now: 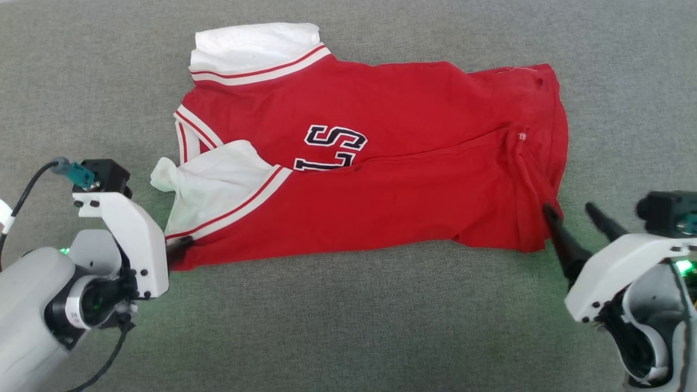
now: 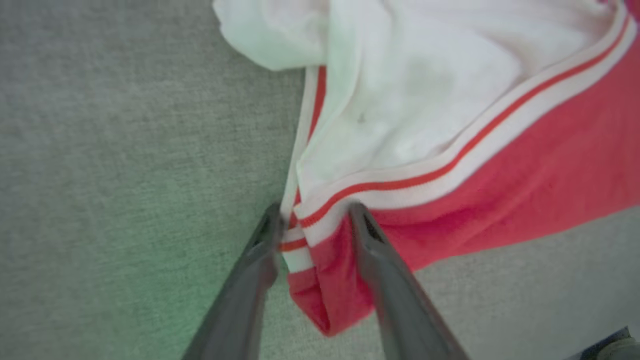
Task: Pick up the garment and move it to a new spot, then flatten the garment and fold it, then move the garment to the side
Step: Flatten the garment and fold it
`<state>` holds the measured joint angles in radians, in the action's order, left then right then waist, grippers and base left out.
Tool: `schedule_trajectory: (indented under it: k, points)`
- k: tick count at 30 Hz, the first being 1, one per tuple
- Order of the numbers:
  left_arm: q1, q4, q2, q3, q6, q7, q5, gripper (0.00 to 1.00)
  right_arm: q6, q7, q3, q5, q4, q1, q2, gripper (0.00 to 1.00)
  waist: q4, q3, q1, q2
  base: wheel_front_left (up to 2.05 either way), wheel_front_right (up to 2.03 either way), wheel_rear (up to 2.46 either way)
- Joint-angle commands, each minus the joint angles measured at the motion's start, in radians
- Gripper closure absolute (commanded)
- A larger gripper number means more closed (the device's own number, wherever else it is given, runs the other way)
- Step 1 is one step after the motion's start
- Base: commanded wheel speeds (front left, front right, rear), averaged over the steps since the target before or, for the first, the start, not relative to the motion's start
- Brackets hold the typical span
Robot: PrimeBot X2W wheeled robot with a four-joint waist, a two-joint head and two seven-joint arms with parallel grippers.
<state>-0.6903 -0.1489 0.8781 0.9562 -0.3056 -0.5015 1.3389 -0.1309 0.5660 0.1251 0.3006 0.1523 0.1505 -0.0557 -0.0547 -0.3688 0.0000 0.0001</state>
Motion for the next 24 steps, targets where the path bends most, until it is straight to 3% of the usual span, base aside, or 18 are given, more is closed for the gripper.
schedule_trajectory:
  k: [1,9,18,19,20,21,24]
  points:
    - [0.028,-0.019,-0.029,0.030,0.006,-0.013,0.003,1.00,0.000,0.014,-0.007,0.004,-0.004,-0.005,0.004,0.00,-0.001,-0.001,0.0000,-0.0001,0.00,0.00,0.00]
    - [0.000,-0.068,-0.072,0.038,0.046,-0.011,-0.013,1.00,0.000,0.147,-0.008,-0.009,-0.067,0.032,0.001,0.00,0.026,-0.003,0.0000,-0.0001,0.00,0.00,0.00]
    - [-0.008,-0.099,-0.104,0.048,0.069,-0.010,-0.014,1.00,0.000,0.294,-0.047,-0.006,-0.226,0.076,-0.002,0.00,0.062,0.004,0.0000,-0.0001,0.00,0.00,0.00]
    - [-0.008,-0.103,-0.107,0.049,0.072,-0.010,-0.013,1.00,0.000,0.315,-0.063,-0.009,-0.244,0.074,-0.007,0.16,0.066,0.006,0.0000,-0.0001,0.00,0.00,0.00]
    - [-0.010,-0.107,-0.110,0.049,0.074,-0.008,-0.013,1.00,-0.001,0.333,-0.078,-0.006,-0.258,0.075,-0.013,0.78,0.069,0.007,0.0000,-0.0001,0.00,0.00,0.00]
    - [-0.012,-0.111,-0.111,0.048,0.076,-0.008,-0.014,1.00,-0.001,0.342,-0.084,0.000,-0.266,0.075,-0.018,1.00,0.071,0.009,0.0000,-0.0001,0.00,0.00,0.00]
    - [-0.014,-0.119,-0.106,0.043,0.078,-0.009,-0.009,1.00,0.000,0.337,-0.068,0.003,-0.262,0.091,-0.041,1.00,0.078,0.015,0.0000,-0.0001,0.00,0.00,0.00]
